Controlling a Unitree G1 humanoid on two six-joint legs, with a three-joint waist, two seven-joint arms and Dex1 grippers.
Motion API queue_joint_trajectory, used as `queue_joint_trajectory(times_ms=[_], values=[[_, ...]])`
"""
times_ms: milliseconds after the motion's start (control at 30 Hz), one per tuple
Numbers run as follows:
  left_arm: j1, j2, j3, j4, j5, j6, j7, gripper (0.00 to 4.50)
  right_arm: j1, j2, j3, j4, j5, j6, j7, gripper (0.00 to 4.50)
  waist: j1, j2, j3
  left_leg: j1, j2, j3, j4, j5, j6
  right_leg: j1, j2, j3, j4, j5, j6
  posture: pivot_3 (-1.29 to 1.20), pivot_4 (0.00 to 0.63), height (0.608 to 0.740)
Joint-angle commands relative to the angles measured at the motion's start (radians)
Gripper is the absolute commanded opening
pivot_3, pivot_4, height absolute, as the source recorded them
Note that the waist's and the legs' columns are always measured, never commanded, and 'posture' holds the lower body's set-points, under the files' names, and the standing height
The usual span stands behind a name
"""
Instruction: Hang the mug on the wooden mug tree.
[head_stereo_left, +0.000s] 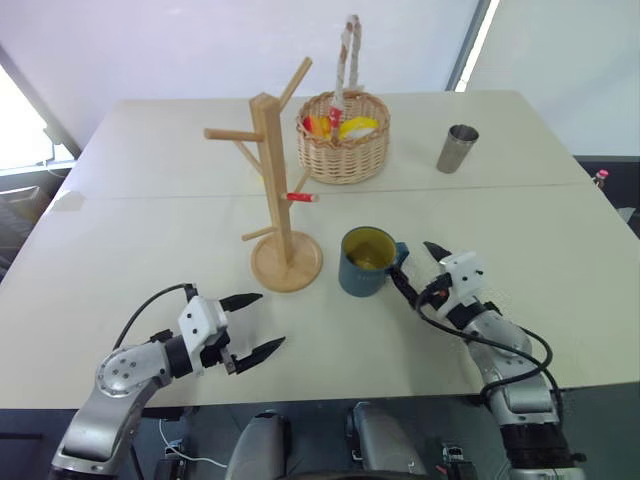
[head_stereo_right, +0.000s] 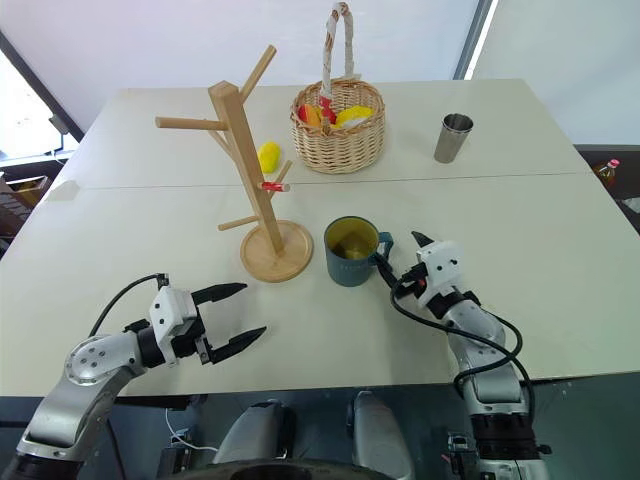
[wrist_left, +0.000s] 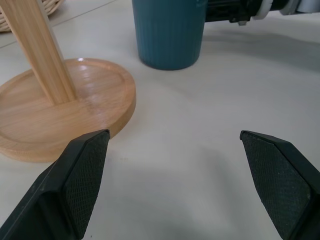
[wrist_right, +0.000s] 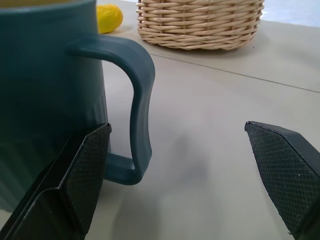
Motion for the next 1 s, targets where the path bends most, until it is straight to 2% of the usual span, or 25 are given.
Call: queue_joint_trajectory(times_ms=[33,67,167,400,600,733,1000], values=[[0.0,0.008,0.006,-0.06,-0.02,0.006,0.003,4.5,-0.026,0.015,0.0,0.002,0.003,-0.034,0.001,4.45,0.0,0.0,0.0,0.0,0.0,0.0,0.0,0.0,0.0,0.0,0.0,0.0,0.0,0.0,0.0,0.0,0.15,0.74],[-0.003,0.009,0.007,-0.065,-0.021,0.011,0.005,4.5,-0.032,0.019,0.003,0.009,0.004,-0.038,0.004,4.45,0.0,0.0,0.0,0.0,0.0,0.0,0.0,0.0,0.0,0.0,0.0,0.0,0.0,0.0,0.0,0.0,0.15,0.74],[-0.007,0.011,0.007,-0.072,-0.022,0.019,0.011,4.5,-0.041,0.026,0.009,0.019,0.009,-0.046,0.017,3.66,0.0,0.0,0.0,0.0,0.0,0.0,0.0,0.0,0.0,0.0,0.0,0.0,0.0,0.0,0.0,0.0,0.15,0.74],[-0.006,0.015,0.014,-0.077,-0.026,0.032,0.02,4.5,-0.028,0.034,0.014,-0.013,0.047,-0.031,0.06,0.02,0.0,0.0,0.0,0.0,0.0,0.0,0.0,0.0,0.0,0.0,0.0,0.0,0.0,0.0,0.0,0.0,0.15,0.74],[-0.013,0.021,0.019,-0.075,-0.03,0.04,0.02,4.5,-0.001,-0.006,0.016,-0.111,0.016,-0.005,0.058,0.02,0.0,0.0,0.0,0.0,0.0,0.0,0.0,0.0,0.0,0.0,0.0,0.0,0.0,0.0,0.0,0.0,0.15,0.74],[-0.038,0.028,0.024,-0.061,-0.034,0.043,0.013,4.5,0.012,-0.164,0.074,-0.274,-0.131,-0.02,0.12,0.02,0.002,0.001,0.001,0.0,0.0,0.0,0.0,0.0,0.0,0.0,0.0,0.0,0.0,0.0,0.0,0.0,0.15,0.74],[-0.118,0.019,0.002,-0.027,-0.042,0.053,0.002,4.5,-0.142,-0.329,0.071,-0.59,-0.056,0.256,0.206,0.02,0.0,0.001,0.001,0.0,0.0,-0.001,0.0,0.0,0.0,0.0,0.001,-0.001,0.0,0.0,0.0,0.0,0.15,0.74]])
